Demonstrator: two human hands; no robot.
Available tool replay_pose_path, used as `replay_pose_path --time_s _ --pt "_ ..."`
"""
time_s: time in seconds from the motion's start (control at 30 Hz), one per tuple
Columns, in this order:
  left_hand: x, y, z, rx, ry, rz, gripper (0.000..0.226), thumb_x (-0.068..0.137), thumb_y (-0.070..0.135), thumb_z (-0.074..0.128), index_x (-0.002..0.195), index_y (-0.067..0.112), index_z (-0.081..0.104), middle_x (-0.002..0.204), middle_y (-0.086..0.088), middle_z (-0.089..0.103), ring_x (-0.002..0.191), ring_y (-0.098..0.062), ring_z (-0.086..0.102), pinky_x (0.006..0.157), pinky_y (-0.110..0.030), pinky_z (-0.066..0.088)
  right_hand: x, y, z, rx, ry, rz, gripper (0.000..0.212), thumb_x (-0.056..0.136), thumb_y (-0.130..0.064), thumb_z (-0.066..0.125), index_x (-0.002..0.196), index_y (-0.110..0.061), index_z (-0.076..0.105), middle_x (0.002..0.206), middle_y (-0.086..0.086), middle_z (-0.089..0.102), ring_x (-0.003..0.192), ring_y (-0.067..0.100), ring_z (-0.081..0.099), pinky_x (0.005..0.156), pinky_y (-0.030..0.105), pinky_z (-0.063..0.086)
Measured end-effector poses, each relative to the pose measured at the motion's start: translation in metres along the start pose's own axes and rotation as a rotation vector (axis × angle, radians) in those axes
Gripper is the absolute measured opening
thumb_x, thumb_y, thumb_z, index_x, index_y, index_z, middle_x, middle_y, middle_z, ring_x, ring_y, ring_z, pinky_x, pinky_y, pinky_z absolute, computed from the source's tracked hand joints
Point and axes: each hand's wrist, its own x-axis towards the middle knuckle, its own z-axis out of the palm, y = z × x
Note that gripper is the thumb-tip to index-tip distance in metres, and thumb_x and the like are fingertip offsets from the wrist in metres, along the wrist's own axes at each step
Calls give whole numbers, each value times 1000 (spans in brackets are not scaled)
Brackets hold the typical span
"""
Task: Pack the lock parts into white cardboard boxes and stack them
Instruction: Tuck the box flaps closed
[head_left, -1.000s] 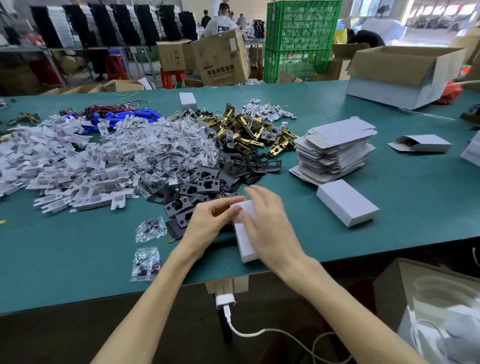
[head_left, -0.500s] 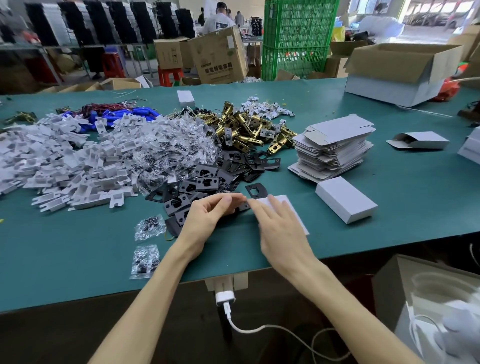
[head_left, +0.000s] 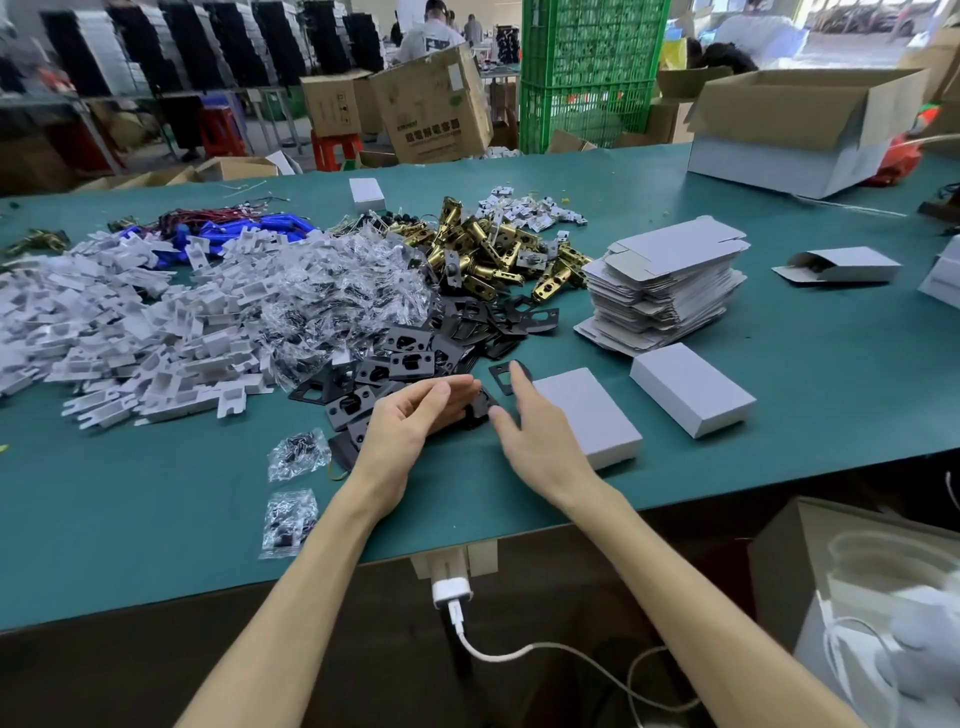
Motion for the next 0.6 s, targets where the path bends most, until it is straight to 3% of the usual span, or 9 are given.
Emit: replay_pose_path --time_s 0.2,0.37,0.43,0.53,0.6 --pt "1 0 0 -5 -18 -5 28 110 16 50 120 12 76 121 -10 76 121 -26 70 103 -33 55 5 7 -10 -20 -15 30 63 107 -23 50 161 -9 21 166 5 30 152 20 29 121 26 21" --pt "-1 0 0 -19 -11 -4 24 107 12 54 118 9 76 118 -12 77 117 -28 72 103 -35 56 -7 -2 -24 -166 -102 -186 57 100 -22 64 152 -12 43 160 3 41 152 17 27 117 16 15" --pt "-2 1 1 -4 -11 -2 25 108 12 53 116 11 77 117 -11 78 116 -27 72 101 -34 57 -7 3 -49 -342 -202 -213 73 93 -32 73 155 -17 39 166 1 29 157 18 12 123 28 8" --pt "-2 2 2 4 -8 -7 26 108 11 53 115 12 78 116 -11 78 115 -27 73 100 -34 58 -5 21 -88 -622 -390 -91 98 83 -47 80 161 -30 23 170 -8 7 157 21 -8 126 52 3" --pt "-2 3 2 10 -9 -5 27 108 11 53 114 13 79 115 -11 78 115 -27 73 99 -35 58 -7 34 -101 -595 -438 -68 97 85 -40 80 160 -40 20 170 -15 3 157 16 -10 126 52 5"
